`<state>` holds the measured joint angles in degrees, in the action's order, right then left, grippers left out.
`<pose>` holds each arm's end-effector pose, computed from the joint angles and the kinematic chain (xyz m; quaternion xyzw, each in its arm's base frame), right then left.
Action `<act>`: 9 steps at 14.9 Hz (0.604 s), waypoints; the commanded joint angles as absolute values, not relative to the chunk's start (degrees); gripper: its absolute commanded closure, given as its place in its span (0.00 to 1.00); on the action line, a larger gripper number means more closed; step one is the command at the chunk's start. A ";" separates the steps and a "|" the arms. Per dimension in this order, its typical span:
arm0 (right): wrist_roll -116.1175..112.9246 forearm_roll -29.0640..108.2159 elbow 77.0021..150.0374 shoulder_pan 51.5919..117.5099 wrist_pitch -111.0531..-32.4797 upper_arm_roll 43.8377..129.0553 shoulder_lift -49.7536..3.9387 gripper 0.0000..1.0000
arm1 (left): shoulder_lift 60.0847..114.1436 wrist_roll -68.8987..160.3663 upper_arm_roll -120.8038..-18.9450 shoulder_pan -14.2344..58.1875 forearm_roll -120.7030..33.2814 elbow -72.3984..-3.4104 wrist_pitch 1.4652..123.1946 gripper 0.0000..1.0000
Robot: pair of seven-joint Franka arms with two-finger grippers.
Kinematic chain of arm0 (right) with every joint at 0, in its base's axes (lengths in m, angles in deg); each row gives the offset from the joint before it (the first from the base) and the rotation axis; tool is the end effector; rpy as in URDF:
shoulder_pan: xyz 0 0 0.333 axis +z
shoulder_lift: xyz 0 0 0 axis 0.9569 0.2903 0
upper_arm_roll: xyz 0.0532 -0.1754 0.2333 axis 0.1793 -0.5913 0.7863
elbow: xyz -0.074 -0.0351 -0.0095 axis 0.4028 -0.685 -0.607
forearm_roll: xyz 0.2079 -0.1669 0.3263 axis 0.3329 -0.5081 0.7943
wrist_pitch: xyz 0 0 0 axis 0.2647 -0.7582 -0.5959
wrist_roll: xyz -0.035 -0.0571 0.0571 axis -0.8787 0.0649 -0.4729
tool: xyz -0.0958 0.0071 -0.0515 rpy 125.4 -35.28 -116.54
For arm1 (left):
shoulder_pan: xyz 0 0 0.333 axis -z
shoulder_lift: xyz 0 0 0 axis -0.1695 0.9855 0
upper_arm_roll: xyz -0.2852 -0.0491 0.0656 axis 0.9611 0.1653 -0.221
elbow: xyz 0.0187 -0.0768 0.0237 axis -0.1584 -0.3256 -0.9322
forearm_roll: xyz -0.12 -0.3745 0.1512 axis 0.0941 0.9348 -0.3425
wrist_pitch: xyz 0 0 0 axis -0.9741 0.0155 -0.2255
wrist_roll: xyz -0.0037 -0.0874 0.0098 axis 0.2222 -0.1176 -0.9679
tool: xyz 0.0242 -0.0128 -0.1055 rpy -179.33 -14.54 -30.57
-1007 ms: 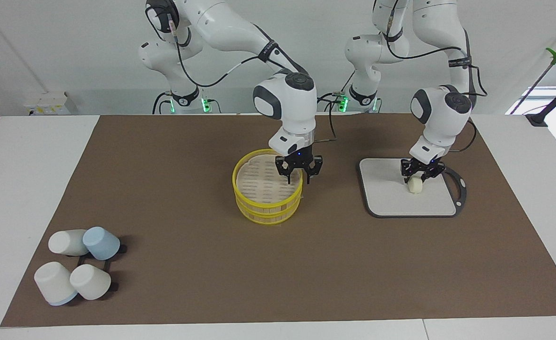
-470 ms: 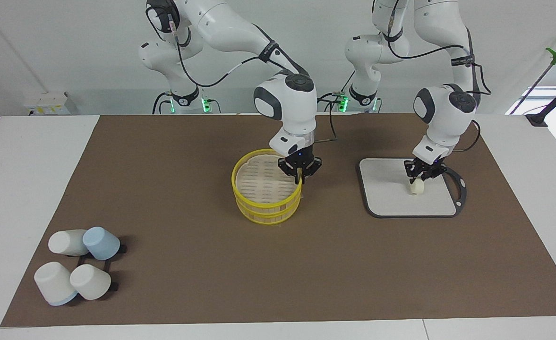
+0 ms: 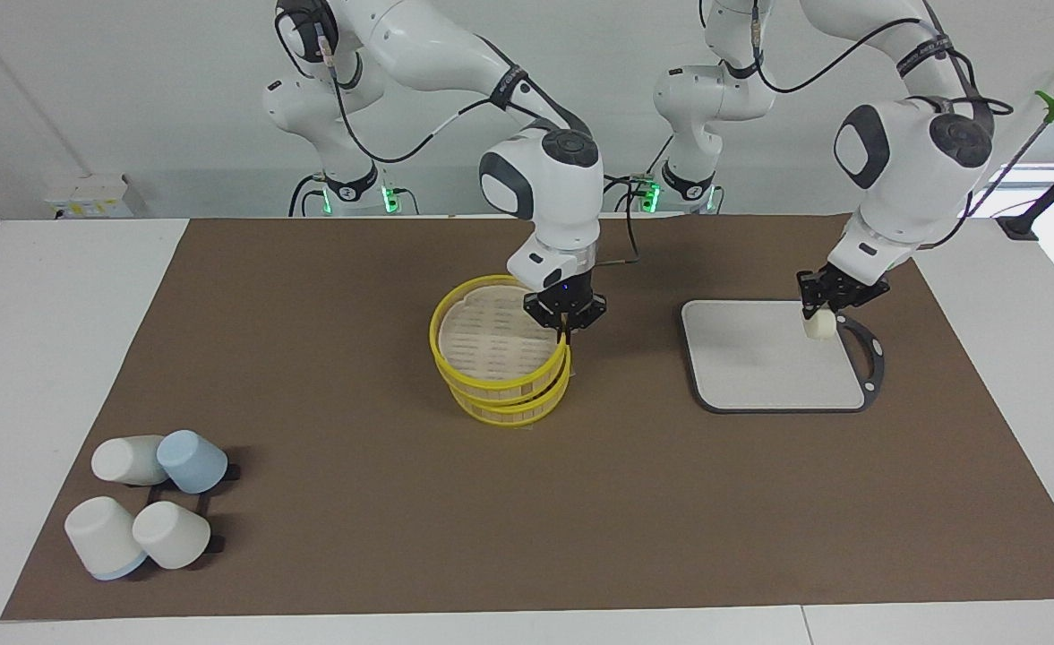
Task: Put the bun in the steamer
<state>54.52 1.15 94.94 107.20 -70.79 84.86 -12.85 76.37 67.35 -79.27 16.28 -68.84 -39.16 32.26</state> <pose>0.5627 0.4440 0.4029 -0.9963 0.0515 -0.0681 0.0069 0.5804 -0.0015 0.4590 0.9984 -0.0549 -0.0119 0.0023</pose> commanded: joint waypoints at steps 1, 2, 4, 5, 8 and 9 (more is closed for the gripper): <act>45.99 2.39 89.04 101.45 -62.29 85.49 -14.59 1.00 | 76.79 59.28 -78.88 20.03 -68.23 -33.83 27.13 0.71; 41.60 2.39 89.31 99.51 -59.49 85.49 -16.35 1.00 | 77.05 54.81 -78.18 21.96 -67.80 -33.39 27.65 0.71; 33.60 2.57 89.57 96.08 -53.95 85.40 -18.64 1.00 | 77.40 44.00 -76.95 27.66 -67.62 -32.77 29.05 0.71; 30.86 2.57 90.27 94.24 -51.84 85.40 -19.61 1.00 | 78.01 38.64 -76.51 31.43 -67.62 -31.90 30.11 0.71; 20.94 2.83 94.65 87.65 -50.94 85.49 -23.82 1.00 | 84.15 23.52 -76.42 41.72 -67.70 -30.75 37.74 0.71; 17.68 2.83 96.24 85.80 -50.94 85.49 -25.23 1.00 | 86.96 19.90 -76.50 45.23 -67.88 -30.40 40.64 0.71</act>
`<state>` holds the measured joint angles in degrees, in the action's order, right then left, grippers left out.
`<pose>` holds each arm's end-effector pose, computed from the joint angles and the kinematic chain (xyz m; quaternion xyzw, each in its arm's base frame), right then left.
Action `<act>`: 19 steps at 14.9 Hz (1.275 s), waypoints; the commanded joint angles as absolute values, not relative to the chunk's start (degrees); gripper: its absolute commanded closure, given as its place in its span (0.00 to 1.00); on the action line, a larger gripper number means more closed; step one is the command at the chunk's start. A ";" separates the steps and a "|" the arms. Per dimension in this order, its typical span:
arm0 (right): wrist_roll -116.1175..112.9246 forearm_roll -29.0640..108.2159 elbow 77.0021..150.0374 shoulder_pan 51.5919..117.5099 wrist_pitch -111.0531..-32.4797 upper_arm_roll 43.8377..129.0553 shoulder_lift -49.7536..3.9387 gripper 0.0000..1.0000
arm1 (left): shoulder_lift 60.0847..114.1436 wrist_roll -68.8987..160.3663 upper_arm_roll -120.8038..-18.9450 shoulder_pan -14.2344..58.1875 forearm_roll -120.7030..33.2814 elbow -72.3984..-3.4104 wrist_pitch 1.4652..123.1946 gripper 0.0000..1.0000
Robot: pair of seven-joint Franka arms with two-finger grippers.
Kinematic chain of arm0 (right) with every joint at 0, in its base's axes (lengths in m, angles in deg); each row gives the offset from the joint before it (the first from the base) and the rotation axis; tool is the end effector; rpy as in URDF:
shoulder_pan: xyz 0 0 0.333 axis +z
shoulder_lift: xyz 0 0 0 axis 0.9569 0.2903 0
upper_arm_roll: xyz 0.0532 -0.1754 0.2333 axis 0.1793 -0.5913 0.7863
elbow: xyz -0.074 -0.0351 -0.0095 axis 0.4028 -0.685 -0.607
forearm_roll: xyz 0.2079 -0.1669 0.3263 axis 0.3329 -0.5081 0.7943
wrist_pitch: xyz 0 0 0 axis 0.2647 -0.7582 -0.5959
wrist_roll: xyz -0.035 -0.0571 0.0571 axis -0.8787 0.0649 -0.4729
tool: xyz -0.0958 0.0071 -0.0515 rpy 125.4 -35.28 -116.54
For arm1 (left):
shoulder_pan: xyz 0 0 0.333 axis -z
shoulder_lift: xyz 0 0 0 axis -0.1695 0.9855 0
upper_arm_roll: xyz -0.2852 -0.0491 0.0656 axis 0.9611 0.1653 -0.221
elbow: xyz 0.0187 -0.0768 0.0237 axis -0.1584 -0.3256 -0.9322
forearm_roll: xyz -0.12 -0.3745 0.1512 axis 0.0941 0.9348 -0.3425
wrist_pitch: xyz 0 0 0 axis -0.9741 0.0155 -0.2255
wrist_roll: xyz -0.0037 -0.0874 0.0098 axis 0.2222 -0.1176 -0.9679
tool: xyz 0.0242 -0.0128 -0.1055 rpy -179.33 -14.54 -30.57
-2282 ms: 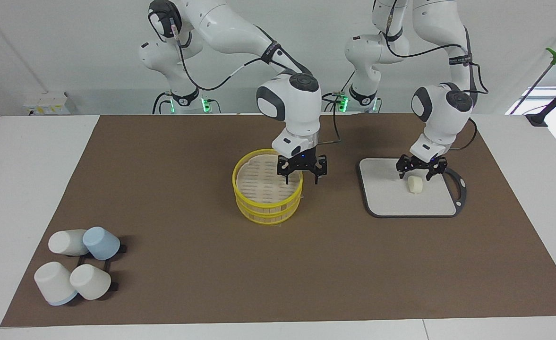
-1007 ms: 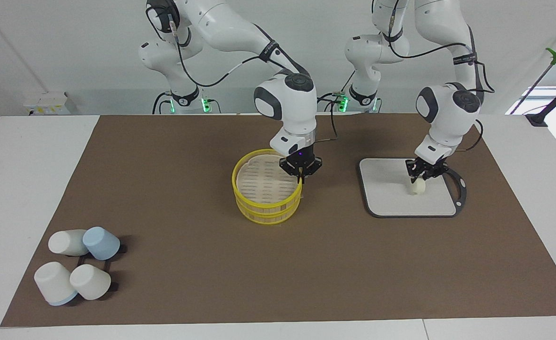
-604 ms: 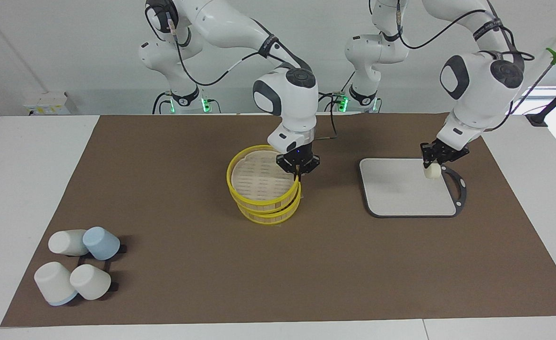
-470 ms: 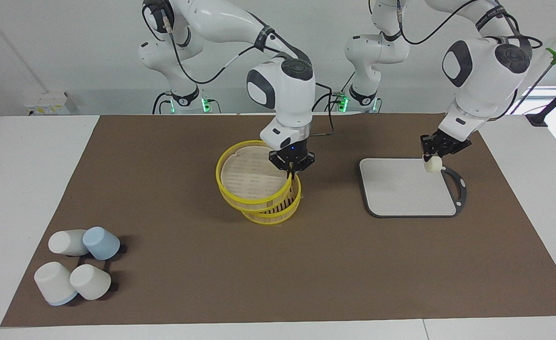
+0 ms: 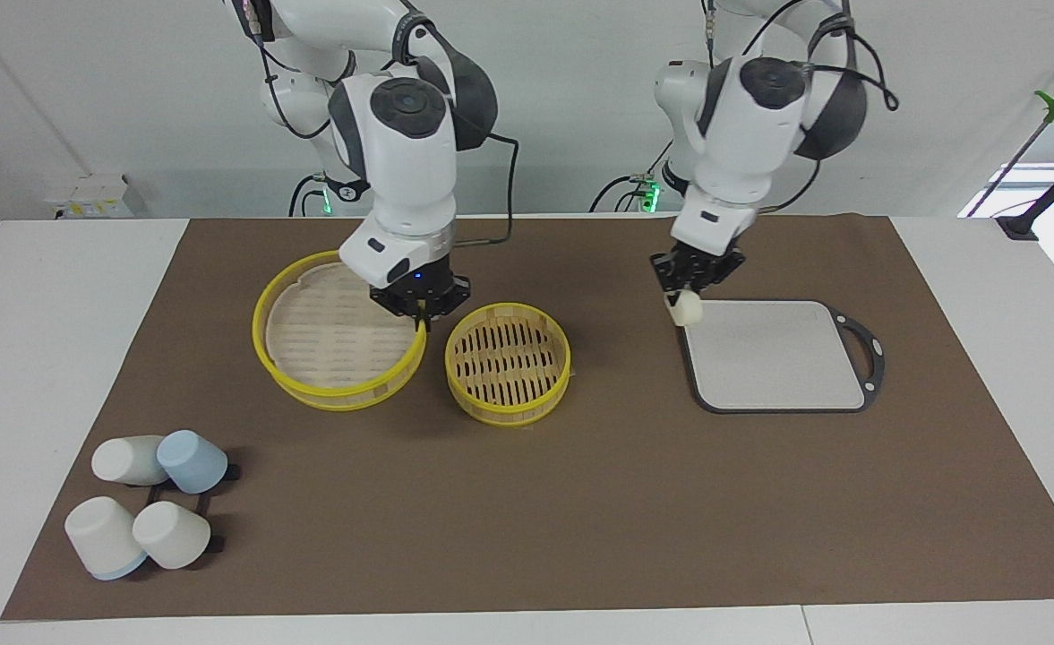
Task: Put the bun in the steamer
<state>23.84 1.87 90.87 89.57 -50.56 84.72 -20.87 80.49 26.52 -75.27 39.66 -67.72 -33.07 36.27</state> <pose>0.6303 0.2320 0.5041 0.9977 0.0455 -0.0006 0.0505 0.5440 -0.2857 0.4766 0.9970 0.0656 0.0299 0.0284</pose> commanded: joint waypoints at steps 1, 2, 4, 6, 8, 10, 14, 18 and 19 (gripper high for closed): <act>15.04 2.92 97.91 84.13 -51.02 85.49 -26.37 1.00 | 88.81 17.26 -76.51 48.40 -67.97 -30.66 43.62 0.71; 13.01 3.36 99.05 82.55 -51.11 85.49 -26.99 1.00 | 89.96 16.01 -76.51 50.26 -68.06 -31.44 46.52 0.71; 12.20 3.71 100.90 81.22 -51.64 85.40 -27.61 1.00 | 91.11 15.39 -76.42 52.11 -68.06 -32.33 48.92 0.71; 12.12 3.71 102.40 80.51 -52.51 85.49 -28.14 1.00 | 95.23 12.15 -76.68 55.01 -68.41 -32.07 52.25 0.71; 12.11 3.71 103.80 80.25 -53.74 85.40 -28.75 1.00 | 98.14 11.61 -76.68 56.16 -68.41 -32.33 55.60 0.71; 12.11 3.71 104.69 80.25 -54.54 85.40 -29.11 1.00 | 98.32 11.43 -76.68 56.34 -68.41 -32.33 55.78 0.71; 12.11 3.71 105.74 79.63 -55.42 85.40 -29.46 1.00 | 98.67 10.73 -76.68 56.43 -68.41 -32.59 56.40 0.10; 12.55 4.24 105.48 79.98 -55.86 85.40 -29.37 1.00 | 97.37 8.97 -76.68 55.91 -68.41 -32.68 55.00 0.00; 13.08 5.72 105.13 80.16 -56.64 85.40 -29.20 1.00 | 95.53 9.40 -76.86 55.47 -68.41 -32.68 52.56 0.00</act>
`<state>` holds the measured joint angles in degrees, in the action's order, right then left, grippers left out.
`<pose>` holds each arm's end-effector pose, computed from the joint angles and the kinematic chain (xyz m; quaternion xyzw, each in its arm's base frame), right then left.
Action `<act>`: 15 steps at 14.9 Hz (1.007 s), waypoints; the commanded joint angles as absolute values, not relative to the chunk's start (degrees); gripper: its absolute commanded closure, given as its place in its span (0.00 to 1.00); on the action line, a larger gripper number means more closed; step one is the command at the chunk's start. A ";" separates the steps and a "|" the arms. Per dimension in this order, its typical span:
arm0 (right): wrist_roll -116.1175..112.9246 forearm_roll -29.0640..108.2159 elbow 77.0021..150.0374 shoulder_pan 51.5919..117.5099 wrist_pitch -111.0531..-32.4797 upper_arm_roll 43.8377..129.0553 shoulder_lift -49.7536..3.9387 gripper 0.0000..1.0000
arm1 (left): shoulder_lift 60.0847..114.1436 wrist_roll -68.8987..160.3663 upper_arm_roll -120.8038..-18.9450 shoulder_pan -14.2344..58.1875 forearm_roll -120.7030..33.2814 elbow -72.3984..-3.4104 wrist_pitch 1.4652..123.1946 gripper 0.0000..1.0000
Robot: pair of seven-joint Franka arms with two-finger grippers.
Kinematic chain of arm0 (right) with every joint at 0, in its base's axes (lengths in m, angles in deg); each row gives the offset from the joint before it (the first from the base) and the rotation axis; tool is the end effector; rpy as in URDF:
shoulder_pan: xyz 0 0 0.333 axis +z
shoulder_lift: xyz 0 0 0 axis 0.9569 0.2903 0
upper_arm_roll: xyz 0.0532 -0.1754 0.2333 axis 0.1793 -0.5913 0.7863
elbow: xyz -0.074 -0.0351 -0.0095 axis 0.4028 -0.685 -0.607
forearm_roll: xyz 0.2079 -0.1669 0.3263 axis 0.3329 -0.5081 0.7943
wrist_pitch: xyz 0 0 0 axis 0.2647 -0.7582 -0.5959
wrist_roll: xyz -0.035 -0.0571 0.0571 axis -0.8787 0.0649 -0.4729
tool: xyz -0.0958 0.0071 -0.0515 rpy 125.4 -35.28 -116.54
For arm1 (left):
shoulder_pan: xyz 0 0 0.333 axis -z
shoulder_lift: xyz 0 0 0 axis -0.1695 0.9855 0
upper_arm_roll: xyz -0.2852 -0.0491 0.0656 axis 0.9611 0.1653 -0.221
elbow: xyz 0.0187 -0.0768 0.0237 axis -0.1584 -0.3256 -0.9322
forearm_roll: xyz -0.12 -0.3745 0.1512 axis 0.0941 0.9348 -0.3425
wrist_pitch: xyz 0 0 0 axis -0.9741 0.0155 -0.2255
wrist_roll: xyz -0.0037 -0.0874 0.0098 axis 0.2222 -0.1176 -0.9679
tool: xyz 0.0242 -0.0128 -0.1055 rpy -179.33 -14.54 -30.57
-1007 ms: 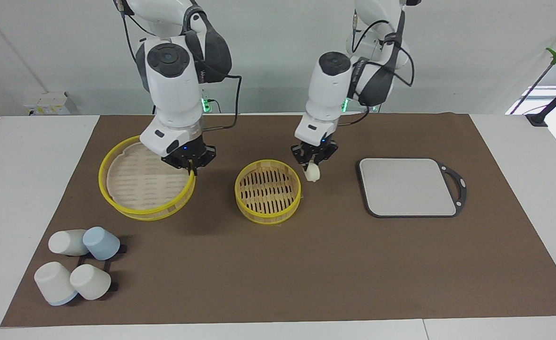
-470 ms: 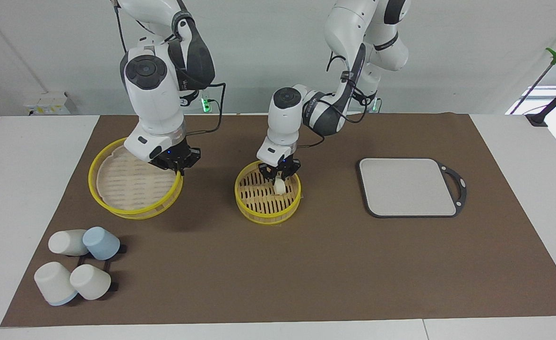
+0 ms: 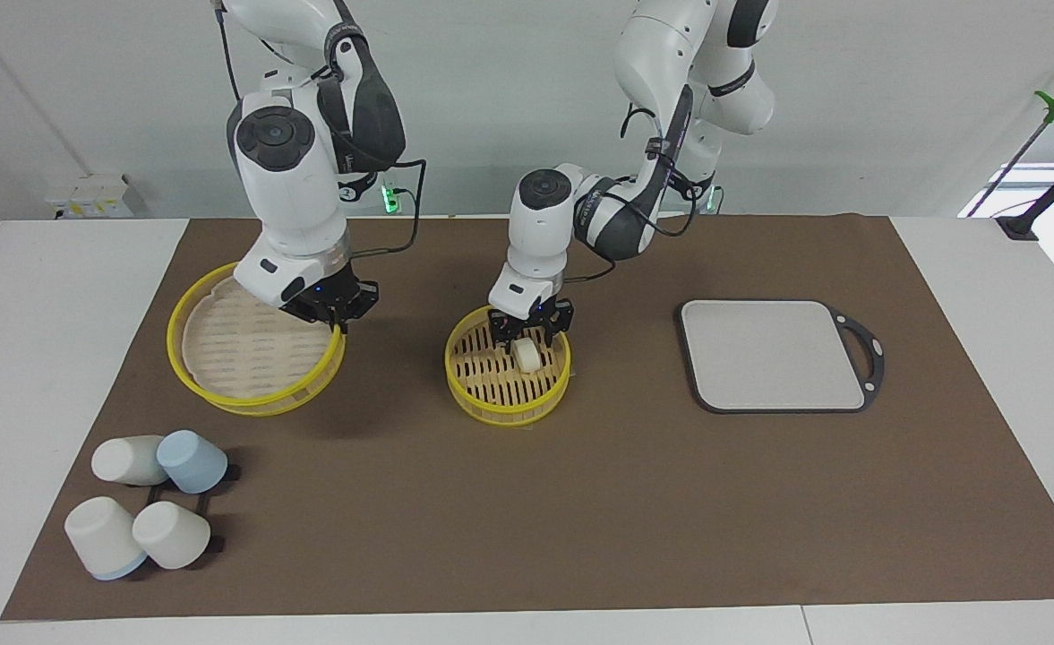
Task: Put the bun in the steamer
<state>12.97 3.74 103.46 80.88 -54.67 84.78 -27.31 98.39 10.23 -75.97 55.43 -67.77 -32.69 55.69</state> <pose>0.6232 0.1348 0.4726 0.9964 0.0684 -0.0288 0.0412 0.4909 -0.4549 0.3116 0.9954 0.0766 0.0402 0.0406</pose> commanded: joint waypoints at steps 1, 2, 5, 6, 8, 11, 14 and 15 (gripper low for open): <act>14.21 7.56 104.78 80.59 -58.39 85.57 -28.94 1.00 | 93.16 9.93 -77.03 53.98 -68.41 -32.85 49.31 0.00; 17.01 8.28 104.69 82.68 -59.71 85.57 -28.85 1.00 | 90.27 11.94 -77.03 51.01 -68.41 -33.03 45.19 0.00; 27.64 8.55 98.75 88.31 -59.99 85.66 -24.74 1.00 | 82.96 24.40 -77.12 41.09 -68.41 -32.86 33.49 0.00; 30.63 8.20 95.58 92.16 -59.73 85.49 -22.02 1.00 | 80.85 28.09 -77.12 37.92 -68.41 -32.86 30.85 0.00; 41.50 7.50 90.39 97.45 -61.04 85.31 -16.83 1.00 | 78.03 35.65 -77.12 31.94 -68.41 -32.77 27.67 0.00; 52.33 6.45 84.23 104.74 -63.67 84.96 -9.62 1.00 | 75.22 46.55 -77.12 24.02 -68.41 -32.51 24.77 0.00; 54.48 2.92 86.13 106.26 -67.37 85.22 -8.81 1.00 | 73.98 56.41 -77.21 17.95 -68.41 -31.46 22.74 0.00; 54.57 2.75 87.01 106.43 -67.72 85.22 -8.89 1.00 | 73.98 56.87 -77.21 17.06 -68.41 -30.75 21.95 0.00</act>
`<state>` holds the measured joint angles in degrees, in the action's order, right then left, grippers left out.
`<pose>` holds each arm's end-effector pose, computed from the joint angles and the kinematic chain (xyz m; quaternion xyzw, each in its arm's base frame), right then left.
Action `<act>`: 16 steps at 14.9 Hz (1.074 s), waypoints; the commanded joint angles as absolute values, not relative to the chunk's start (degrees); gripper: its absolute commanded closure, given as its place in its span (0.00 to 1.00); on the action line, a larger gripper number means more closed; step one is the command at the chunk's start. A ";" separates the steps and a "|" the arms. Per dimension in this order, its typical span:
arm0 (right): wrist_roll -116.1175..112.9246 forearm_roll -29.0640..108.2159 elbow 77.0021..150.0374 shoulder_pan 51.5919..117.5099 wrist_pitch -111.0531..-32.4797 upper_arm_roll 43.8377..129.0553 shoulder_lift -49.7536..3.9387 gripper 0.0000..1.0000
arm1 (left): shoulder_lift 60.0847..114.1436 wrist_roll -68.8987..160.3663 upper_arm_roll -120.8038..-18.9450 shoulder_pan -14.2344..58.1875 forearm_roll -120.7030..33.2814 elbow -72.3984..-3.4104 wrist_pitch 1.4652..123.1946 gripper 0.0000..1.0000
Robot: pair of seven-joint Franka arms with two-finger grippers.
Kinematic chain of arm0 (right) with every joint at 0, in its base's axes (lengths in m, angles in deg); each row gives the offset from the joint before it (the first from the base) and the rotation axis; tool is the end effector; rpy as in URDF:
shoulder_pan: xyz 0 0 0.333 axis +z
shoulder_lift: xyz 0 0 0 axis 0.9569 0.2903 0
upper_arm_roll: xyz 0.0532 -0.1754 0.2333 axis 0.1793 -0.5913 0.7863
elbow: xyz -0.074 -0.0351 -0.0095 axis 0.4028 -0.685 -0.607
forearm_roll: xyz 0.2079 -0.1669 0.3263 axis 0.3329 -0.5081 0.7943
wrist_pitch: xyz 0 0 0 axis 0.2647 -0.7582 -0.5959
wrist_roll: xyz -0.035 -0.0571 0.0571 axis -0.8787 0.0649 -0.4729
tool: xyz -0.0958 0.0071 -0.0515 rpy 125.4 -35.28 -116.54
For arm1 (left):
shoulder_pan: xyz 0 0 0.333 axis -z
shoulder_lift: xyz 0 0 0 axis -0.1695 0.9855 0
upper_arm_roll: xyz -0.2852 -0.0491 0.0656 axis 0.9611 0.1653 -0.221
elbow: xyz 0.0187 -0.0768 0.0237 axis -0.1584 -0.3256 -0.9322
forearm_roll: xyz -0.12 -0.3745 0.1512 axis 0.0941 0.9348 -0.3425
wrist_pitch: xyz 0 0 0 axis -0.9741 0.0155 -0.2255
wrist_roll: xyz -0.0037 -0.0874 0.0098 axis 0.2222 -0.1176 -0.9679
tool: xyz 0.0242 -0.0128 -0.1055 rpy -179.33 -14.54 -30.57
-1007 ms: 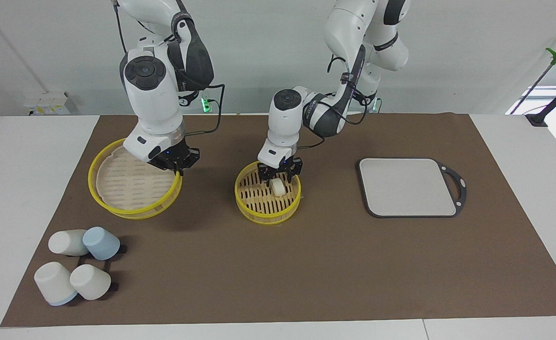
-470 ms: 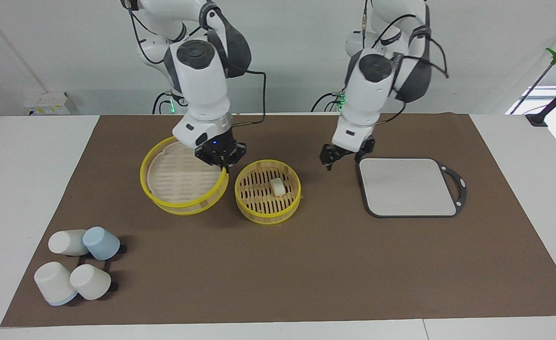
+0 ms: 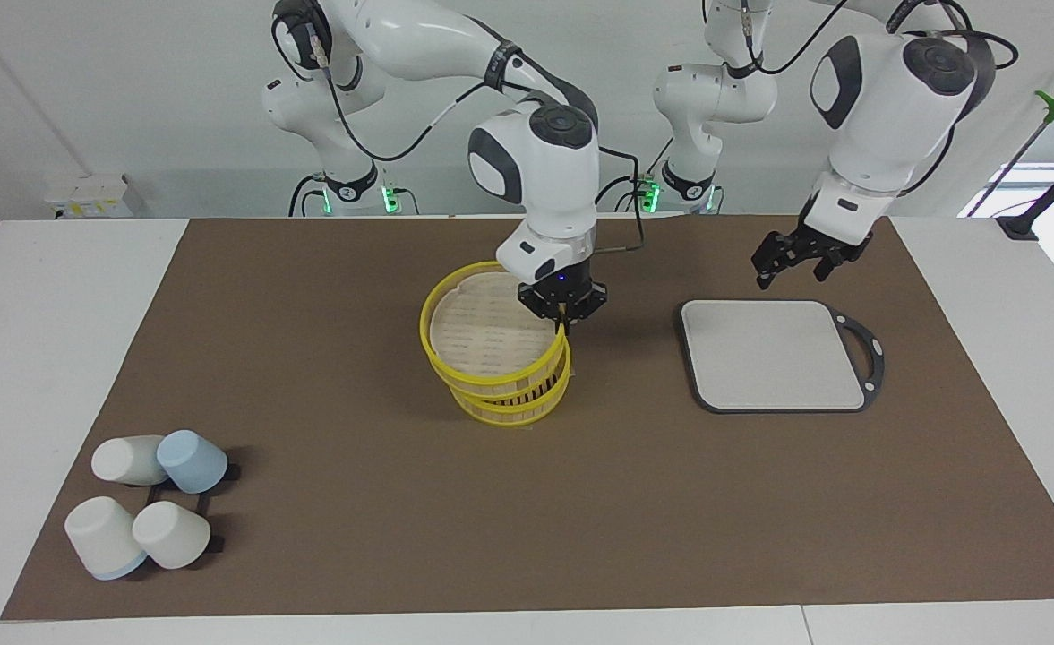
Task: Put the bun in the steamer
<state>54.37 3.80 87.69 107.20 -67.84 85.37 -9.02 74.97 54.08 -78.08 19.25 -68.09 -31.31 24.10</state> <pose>0.5746 0.4593 0.4149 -0.9964 0.0597 -0.0537 0.0283 0.5778 -0.0443 0.5303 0.9996 0.0255 -0.0034 0.0088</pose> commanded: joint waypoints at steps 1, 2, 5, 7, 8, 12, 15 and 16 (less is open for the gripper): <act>54.57 2.75 88.50 106.44 -68.77 85.22 -9.07 1.00 | 73.98 56.87 -77.21 16.71 -68.41 -30.05 20.90 0.00; 54.65 2.75 90.34 106.35 -70.43 85.22 -9.68 1.00 | 73.89 56.96 -77.21 16.70 -68.41 -29.52 19.85 0.00; 56.76 2.75 93.78 107.49 -73.70 85.31 -9.95 1.00 | 73.54 57.57 -77.12 16.79 -68.41 -28.64 18.08 0.00; 56.85 2.75 95.10 107.58 -75.19 85.31 -10.21 1.00 | 74.15 57.57 -77.12 17.23 -68.41 -25.58 15.54 0.00; 56.85 2.75 95.63 107.58 -75.54 85.31 -10.39 1.00 | 74.59 57.66 -77.29 17.40 -68.41 -24.34 14.14 0.00; 57.38 2.75 97.30 108.19 -76.60 85.31 -11.00 1.00 | 75.91 58.36 -77.47 17.67 -68.41 -22.22 10.97 0.00; 57.99 2.75 100.72 108.19 -80.10 85.31 -12.14 1.00 | 76.00 58.45 -77.56 17.76 -68.14 -22.13 9.82 0.00; 58.34 2.75 101.69 108.19 -81.25 85.31 -12.32 1.00 | 76.00 58.54 -77.56 17.76 -68.49 -22.13 9.29 0.00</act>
